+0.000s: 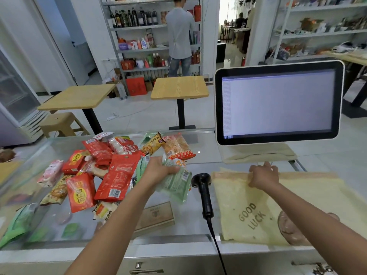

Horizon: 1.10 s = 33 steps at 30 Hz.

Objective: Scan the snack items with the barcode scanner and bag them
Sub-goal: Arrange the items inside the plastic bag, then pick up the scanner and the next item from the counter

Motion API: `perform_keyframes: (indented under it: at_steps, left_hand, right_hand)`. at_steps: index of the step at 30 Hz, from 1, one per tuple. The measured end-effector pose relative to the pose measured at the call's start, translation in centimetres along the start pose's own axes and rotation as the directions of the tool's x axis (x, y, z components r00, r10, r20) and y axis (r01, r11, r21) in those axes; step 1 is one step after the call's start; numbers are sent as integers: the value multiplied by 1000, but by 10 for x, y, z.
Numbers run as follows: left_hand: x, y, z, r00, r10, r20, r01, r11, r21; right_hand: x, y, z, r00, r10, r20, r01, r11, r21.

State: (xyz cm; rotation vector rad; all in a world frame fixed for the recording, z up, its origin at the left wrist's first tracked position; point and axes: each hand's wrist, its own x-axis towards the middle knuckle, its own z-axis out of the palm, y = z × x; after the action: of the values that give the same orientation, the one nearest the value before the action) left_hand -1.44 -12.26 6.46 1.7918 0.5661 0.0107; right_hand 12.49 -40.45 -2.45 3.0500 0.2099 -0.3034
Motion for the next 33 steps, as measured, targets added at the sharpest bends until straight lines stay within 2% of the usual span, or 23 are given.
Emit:
perform_keyframes:
  at_steps: [3,6,9,11,14,18,20,22,24,26,28,30,33]
  left_hand:
    - [0,-1,4,1000,15,25,-14,999,-43]
    - [0,0,0,996,53,77,-51,998,-36]
    - [-1,8,-10,966,116,232,-120,993,1]
    - [-3,17,-19,927,177,330,-188,982,0]
    - [-6,30,-42,879,332,342,-341,939,-35]
    - [-11,45,-90,826,441,351,-446,892,-72]
    - [-13,45,-112,790,453,413,-468,881,-71]
    - [-13,43,-127,766,458,450,-459,881,-116]
    - [-7,37,-137,755,477,449,-435,878,-202]
    - [5,30,-148,772,473,424,-395,880,-263]
    - [19,22,-157,803,437,405,-341,894,-290]
    - [31,14,-164,821,384,422,-231,901,-368]
    - [41,6,-171,814,339,473,-48,850,-525]
  right_hand:
    - [-1,-8,-16,974,25,-227,-23,1000,13]
    - [-12,-37,-51,911,-35,-410,66,996,61]
    - [-30,-84,-87,886,-130,-445,210,968,136]
    - [-40,-114,-116,878,-140,-458,261,942,213]
    - [-51,-151,-168,834,-118,-538,345,873,343]
    - [-41,-195,-234,801,-81,-593,400,809,430]
    - [-26,-218,-253,848,-78,-524,398,746,534]
    - [-15,-240,-258,933,-130,-335,334,656,677]
    - [-9,-263,-255,973,-188,-135,223,612,759]
    - [-7,-283,-248,976,-219,-13,149,616,774]
    - [-6,-299,-242,970,-239,32,132,638,759]
    - [-6,-310,-237,957,-277,84,118,639,760]
    - [-6,-320,-231,924,-351,149,95,590,802]
